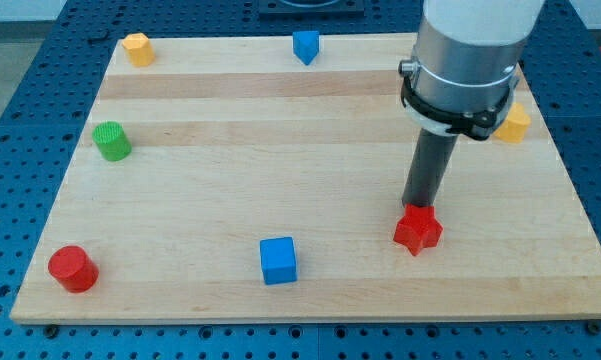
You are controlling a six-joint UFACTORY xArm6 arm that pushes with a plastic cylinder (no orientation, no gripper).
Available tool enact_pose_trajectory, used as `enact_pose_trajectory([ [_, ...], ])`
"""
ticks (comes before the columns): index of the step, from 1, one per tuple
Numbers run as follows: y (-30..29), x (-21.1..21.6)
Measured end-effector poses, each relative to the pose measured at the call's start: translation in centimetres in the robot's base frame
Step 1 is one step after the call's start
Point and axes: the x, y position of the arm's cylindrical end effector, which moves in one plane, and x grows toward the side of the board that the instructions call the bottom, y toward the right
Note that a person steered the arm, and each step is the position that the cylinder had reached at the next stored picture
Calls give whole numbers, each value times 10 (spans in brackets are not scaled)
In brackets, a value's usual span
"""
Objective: Slide the red star to the bottom right
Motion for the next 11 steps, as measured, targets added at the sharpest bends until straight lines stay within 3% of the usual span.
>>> enact_pose_trajectory([
  [2,-34,-23],
  [4,-60,7],
  [7,-30,40],
  [11,7,45],
])
